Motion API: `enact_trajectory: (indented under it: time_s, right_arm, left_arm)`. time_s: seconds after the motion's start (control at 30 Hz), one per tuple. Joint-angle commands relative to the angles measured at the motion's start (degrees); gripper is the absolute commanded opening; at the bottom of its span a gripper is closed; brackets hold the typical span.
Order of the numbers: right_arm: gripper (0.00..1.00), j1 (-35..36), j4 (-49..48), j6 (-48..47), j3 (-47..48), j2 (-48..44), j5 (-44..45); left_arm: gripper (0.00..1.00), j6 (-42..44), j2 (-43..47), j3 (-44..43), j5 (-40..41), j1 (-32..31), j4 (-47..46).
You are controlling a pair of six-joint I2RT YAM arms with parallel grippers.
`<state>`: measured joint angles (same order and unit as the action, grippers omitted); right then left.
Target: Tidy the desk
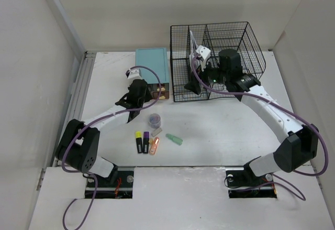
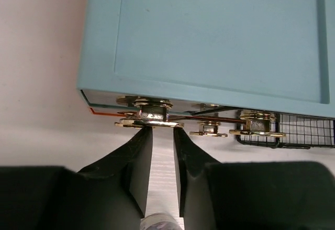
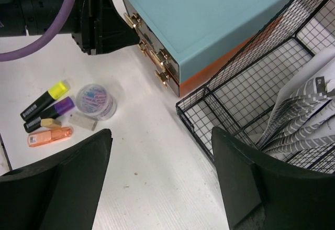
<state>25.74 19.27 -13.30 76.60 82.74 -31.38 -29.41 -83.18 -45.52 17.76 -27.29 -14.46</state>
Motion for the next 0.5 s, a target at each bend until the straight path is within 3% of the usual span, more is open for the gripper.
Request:
enact_trajectory:
  time_s: [0.0,0.13,0.2,0.23,0.27,0.47]
  right_arm:
    - [0.81,-0.78,-1.86,0.29,-0.48,-0.21,-1.50]
    - [0.81,-0.78,-1.86,0.29,-0.48,-0.74,-1.50]
    - [0.81,-0.78,-1.86,0.29,-0.48,-0.74,-1.50]
    - [0.81,-0.78,-1.86,0.29,-0.48,-0.74,-1.50]
    - [0.81,-0.78,-1.86,0.29,-0.48,-0.74,-1.50]
    - [0.81,-0.78,-1.86,0.29,-0.48,-0.74,-1.50]
  left_arm:
    - [0.18,-0.12,0.56,-2.21,3.77,1.10,-4.97]
    - [0.19,-0.65,1.17,-0.01,3.25,1.10,-6.54]
    - [0.38,-0.65,1.70,0.60,3.77,1.10,-6.03]
    - [0.57,-0.65,1.70,0.60,3.77,1.10,-6.02]
    - [0.63,-0.65,1.70,0.60,5.43,1.10,-4.80]
    - [0.64,-0.12,2.32,-2.29,7.38,1.10,-3.56]
